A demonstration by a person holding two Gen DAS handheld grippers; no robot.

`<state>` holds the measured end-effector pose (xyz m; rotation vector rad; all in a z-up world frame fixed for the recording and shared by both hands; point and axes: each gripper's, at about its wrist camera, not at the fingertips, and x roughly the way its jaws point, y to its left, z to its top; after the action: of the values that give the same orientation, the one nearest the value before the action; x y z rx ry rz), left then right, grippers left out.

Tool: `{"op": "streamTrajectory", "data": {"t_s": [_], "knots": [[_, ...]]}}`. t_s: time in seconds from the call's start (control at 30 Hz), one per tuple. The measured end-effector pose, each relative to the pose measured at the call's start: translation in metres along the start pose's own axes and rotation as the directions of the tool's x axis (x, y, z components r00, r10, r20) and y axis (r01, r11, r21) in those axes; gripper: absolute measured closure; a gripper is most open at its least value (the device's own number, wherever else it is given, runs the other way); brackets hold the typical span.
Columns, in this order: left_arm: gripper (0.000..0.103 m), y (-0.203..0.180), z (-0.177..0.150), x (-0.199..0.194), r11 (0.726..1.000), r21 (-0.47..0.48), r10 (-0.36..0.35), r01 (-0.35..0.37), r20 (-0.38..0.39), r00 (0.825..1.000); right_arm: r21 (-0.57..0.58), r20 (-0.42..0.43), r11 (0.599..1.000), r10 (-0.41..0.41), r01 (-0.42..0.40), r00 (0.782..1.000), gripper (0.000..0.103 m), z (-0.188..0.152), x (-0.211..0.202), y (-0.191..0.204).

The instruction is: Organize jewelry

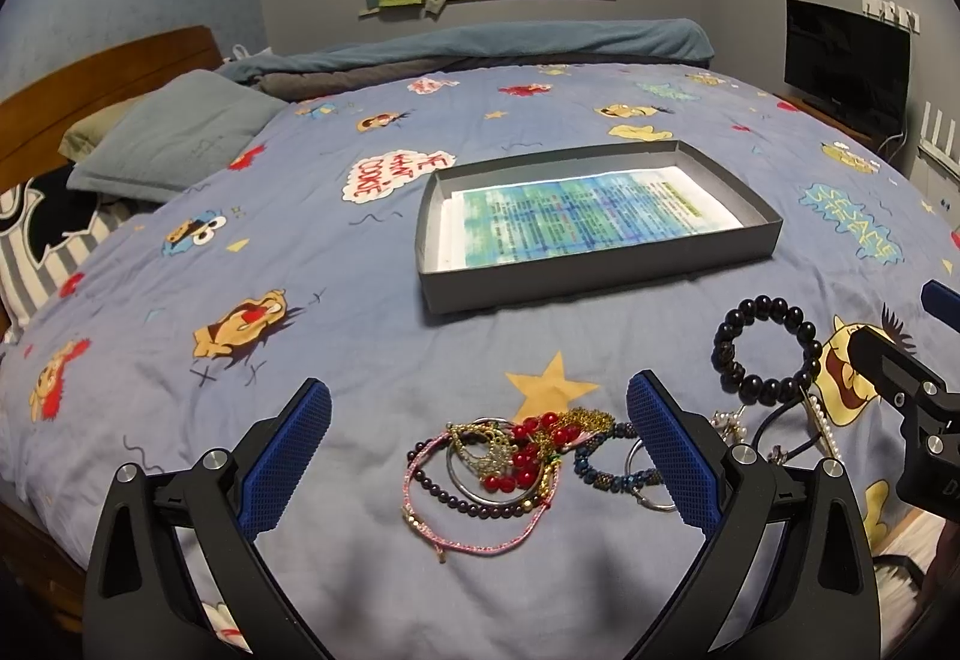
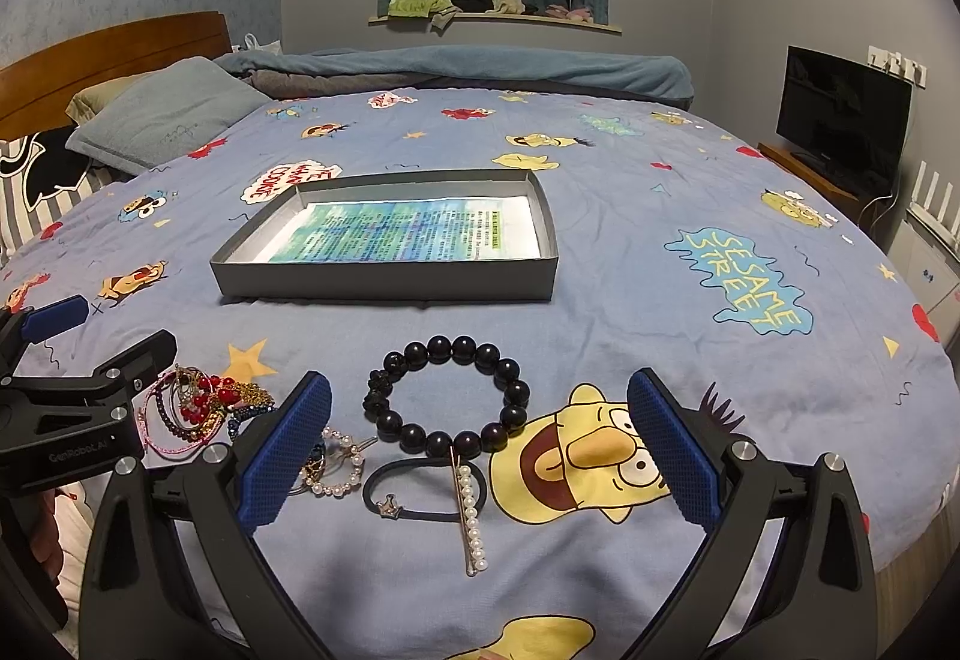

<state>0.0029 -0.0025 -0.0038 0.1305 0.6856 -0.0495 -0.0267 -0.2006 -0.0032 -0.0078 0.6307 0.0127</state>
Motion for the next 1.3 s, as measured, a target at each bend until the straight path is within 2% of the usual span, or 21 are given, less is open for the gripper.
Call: {"op": "streamTrajectory", "data": {"t_s": [1.3], "knots": [[0.005, -0.0032, -0.0005, 0.0000, 1.000, 0.001, -0.002, 0.002, -0.002, 1.000, -0.005, 0.005, 1.000, -0.003, 0.003, 1.000, 0.005, -0.0009, -0.0027, 0.0022]]}}
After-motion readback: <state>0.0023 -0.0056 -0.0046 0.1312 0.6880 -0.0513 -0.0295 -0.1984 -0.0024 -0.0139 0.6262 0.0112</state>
